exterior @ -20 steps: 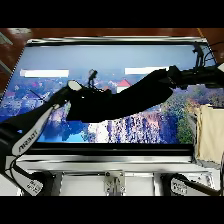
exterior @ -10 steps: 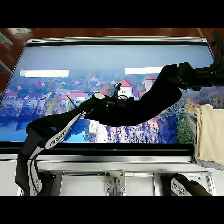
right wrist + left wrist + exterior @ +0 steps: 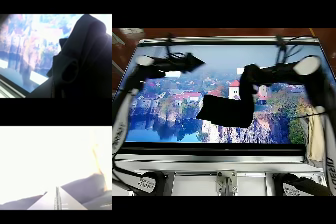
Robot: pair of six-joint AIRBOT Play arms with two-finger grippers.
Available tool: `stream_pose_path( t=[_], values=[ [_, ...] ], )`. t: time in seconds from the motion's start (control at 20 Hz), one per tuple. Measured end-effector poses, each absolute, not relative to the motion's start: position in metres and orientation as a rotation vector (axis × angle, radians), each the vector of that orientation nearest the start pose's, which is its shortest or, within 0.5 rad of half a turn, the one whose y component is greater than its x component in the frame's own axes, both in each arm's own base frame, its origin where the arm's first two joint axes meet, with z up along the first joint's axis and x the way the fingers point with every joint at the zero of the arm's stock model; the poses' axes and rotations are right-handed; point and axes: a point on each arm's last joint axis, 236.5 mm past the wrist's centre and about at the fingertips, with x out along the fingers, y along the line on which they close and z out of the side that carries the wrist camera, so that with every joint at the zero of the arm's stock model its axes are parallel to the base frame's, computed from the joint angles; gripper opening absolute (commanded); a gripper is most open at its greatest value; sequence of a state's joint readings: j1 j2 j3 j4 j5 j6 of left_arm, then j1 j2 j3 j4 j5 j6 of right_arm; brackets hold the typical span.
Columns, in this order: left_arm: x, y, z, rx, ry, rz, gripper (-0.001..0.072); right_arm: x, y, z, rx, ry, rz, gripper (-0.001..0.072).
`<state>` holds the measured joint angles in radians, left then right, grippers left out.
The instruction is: Fold the shirts.
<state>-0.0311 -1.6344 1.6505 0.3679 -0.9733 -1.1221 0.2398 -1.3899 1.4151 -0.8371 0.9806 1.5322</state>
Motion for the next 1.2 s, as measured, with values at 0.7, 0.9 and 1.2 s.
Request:
stream_pose_path(
  t=[0.7, 0.9, 1.2],
  values=[
    [0.453, -0.038, 0.257, -0.401, 0.595, -0.527, 0.0038, 0.418, 0.364, -0.003, 0.677, 1.247, 0.730, 0.0636],
    [0.448, -0.040, 0.244, -0.404, 0.635, -0.532, 0.0038, 0.412, 0.249, -0.018, 0.490, 1.408, 0.583, 0.0678],
    [0.443, -0.047, 0.241, -0.395, 0.653, -0.550, 0.0039, 0.382, 0.136, -0.069, 0.475, 1.606, 0.314, 0.0678]
  ],
)
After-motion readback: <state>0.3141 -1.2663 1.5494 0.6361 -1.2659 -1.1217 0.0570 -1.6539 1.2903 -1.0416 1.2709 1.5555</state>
